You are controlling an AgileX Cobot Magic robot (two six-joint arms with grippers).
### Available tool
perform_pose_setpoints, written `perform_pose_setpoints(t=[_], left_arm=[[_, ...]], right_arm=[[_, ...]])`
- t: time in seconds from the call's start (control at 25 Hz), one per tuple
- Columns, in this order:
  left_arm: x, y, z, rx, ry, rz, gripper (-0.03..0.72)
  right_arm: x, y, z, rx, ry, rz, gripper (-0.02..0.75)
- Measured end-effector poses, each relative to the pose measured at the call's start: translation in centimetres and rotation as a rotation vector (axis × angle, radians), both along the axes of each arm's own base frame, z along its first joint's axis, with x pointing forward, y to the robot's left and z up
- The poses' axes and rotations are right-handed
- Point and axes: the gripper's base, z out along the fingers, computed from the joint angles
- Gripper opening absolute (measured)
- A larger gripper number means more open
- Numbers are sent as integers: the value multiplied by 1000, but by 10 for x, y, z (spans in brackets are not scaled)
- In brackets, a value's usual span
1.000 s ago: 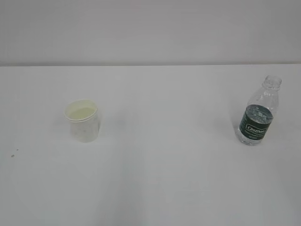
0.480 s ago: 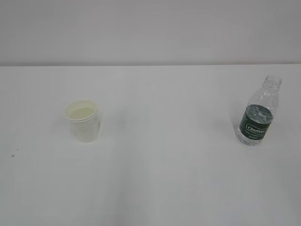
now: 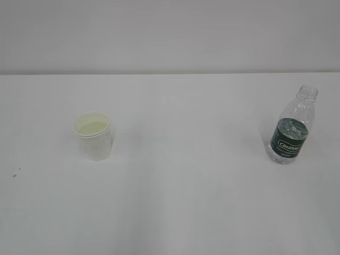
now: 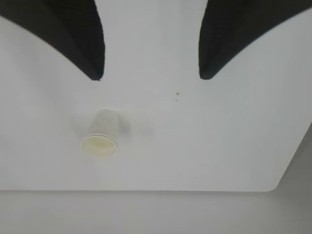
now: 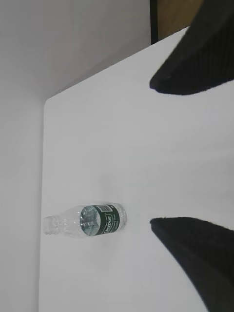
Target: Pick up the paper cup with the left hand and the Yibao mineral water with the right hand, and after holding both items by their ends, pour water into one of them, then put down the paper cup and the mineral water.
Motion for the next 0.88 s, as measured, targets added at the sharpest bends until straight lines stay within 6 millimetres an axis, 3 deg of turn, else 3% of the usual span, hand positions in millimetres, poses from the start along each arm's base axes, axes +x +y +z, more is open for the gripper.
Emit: perform_pose_setpoints(t=[0.28, 0.48, 0.88], left_arm=[[1, 0, -4, 6, 20, 3, 426], [9, 0, -18, 8, 73, 3, 423], [12, 0, -15, 3, 17, 6, 408]], right_arm=[[11, 0, -15, 0, 42, 1, 589], [15, -1, -18, -3, 34, 4, 589], [21, -1, -26, -4, 50, 6, 589]])
